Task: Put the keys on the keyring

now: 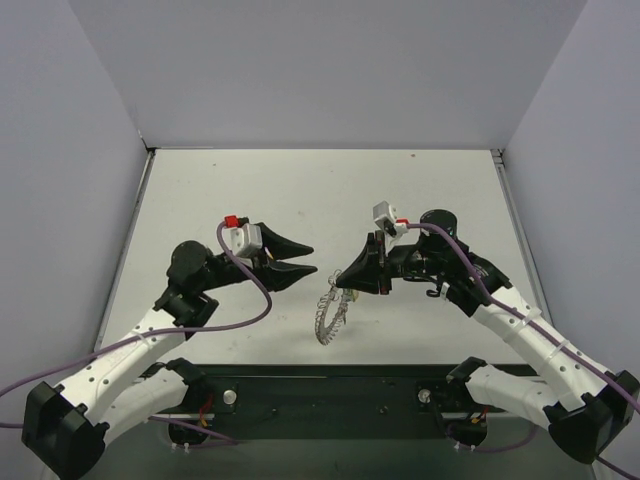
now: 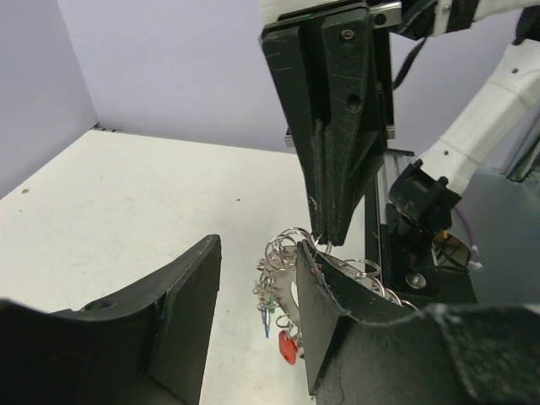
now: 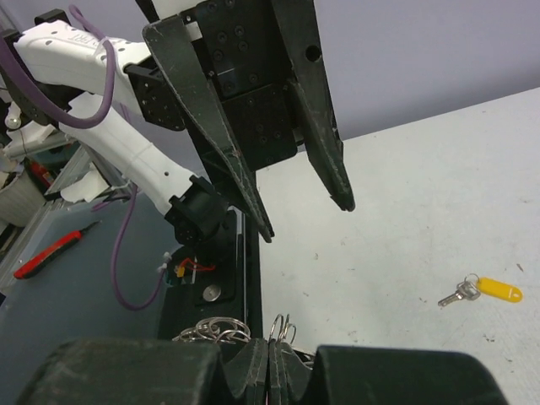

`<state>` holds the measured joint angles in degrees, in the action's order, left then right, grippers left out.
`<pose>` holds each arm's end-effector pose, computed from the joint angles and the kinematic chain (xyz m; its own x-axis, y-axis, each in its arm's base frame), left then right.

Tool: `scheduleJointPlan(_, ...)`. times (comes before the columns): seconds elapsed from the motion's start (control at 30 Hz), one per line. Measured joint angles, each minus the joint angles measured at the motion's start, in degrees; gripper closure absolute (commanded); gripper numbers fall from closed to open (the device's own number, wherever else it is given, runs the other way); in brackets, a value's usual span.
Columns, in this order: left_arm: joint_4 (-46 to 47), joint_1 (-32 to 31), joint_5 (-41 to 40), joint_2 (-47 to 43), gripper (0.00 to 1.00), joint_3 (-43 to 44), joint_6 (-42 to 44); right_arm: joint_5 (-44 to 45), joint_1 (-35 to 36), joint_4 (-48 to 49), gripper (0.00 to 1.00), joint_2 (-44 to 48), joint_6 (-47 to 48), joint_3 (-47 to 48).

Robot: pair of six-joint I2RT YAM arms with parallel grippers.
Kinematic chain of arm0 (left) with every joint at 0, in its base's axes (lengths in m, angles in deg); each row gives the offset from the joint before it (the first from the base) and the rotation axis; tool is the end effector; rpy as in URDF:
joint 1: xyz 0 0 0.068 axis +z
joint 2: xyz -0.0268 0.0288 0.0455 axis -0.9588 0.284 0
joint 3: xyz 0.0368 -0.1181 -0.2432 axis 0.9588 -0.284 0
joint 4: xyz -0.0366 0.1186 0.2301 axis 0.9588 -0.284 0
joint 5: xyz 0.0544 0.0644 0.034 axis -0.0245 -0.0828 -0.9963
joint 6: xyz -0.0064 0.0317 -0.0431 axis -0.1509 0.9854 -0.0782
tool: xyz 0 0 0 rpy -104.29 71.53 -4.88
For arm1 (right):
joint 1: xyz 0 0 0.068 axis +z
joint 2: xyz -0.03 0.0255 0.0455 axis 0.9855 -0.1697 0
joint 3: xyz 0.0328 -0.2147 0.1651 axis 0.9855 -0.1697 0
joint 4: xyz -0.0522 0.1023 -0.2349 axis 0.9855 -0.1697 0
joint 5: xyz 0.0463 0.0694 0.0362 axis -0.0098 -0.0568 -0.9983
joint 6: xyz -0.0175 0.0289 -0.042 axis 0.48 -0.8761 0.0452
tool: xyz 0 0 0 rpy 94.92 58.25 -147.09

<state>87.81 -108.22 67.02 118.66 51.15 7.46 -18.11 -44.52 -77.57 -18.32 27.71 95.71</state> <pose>0.1549 -0.1362 0.3395 0.0046 -0.2005 -0.9797 0.9778 0.2062 -0.0376 0.1606 0.1521 0.3678 -0.0822 -0.0368 -0.9959 -0.9958 -0.0375 0.0836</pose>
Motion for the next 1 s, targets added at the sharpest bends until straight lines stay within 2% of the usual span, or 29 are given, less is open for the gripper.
scheduleJointPlan(0.1, -1.0, 0.2, 4.1, 0.6, 0.55, 1.6, 0.8, -0.7, 0.0, -0.6, 1.00, 0.0, 1.1, 0.0)
scheduleJointPlan(0.27, -0.3, 0.2, 13.7, 3.8, 0.57, 4.3, -0.4, -2.3, 0.3, -2.5, 1.00, -0.9, 3.0, 1.2)
scheduleJointPlan(0.43, -0.2, 0.2, 20.1, 7.7, 0.59, 6.2, -2.8, -3.0, 0.4, -3.9, 1.00, -1.0, 4.2, 2.5)
scheduleJointPlan(0.63, -0.8, 0.2, 22.5, 9.0, 0.58, 6.8, -3.5, -3.3, 0.4, -4.3, 1.00, -1.0, 5.0, 2.8)
scheduleJointPlan(1.0, -4.7, -1.9, 21.7, 10.3, 0.58, 8.8, -1.1, -3.4, 1.1, -5.2, 1.00, -1.4, 5.0, 3.3)
